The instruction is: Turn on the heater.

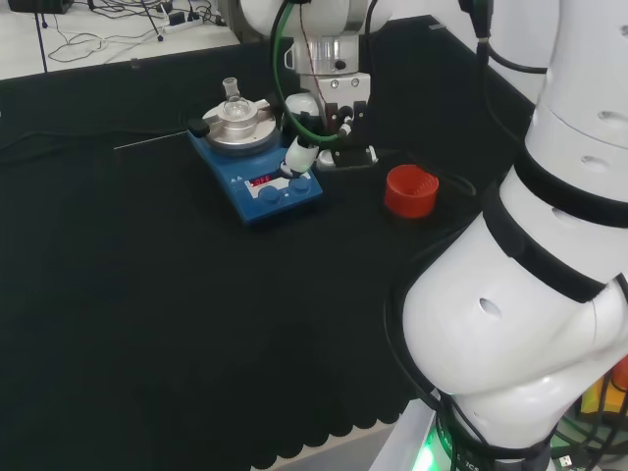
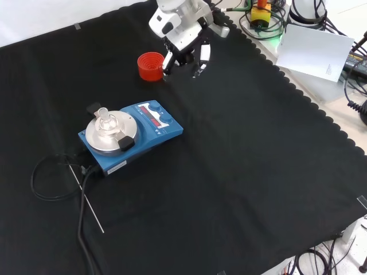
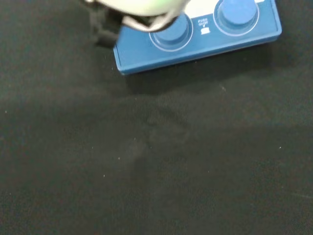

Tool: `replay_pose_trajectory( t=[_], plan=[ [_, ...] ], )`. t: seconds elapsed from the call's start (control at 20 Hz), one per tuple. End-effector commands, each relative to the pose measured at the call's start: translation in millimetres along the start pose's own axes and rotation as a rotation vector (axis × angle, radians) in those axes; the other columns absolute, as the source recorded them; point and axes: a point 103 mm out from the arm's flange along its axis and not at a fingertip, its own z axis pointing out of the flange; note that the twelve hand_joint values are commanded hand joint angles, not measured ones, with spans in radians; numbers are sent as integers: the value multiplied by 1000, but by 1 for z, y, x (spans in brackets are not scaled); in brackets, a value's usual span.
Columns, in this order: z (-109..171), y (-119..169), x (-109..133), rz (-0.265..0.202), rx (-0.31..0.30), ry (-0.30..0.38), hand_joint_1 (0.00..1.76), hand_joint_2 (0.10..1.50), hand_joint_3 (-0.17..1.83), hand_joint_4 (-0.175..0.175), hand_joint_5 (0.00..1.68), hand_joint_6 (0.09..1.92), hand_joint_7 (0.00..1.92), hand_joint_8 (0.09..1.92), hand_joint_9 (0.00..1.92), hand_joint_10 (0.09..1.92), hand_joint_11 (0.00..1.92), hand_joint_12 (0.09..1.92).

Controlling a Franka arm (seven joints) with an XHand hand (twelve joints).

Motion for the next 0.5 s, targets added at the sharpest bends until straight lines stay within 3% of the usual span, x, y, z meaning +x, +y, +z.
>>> replay_pose_trajectory(
  t=[0.05,0.25,0.5],
  plan=[
    [13,12,9,-7,100,-41,1169,758,639,-163,565,670,1643,1452,1775,1364,1676,902],
    [21,19,10,-17,178,-44,1352,756,781,-151,512,745,1677,1508,1778,1410,1463,1106],
    [32,26,9,-22,239,-36,1441,712,950,-130,379,836,1716,1525,1802,1432,1395,1261]
  ],
)
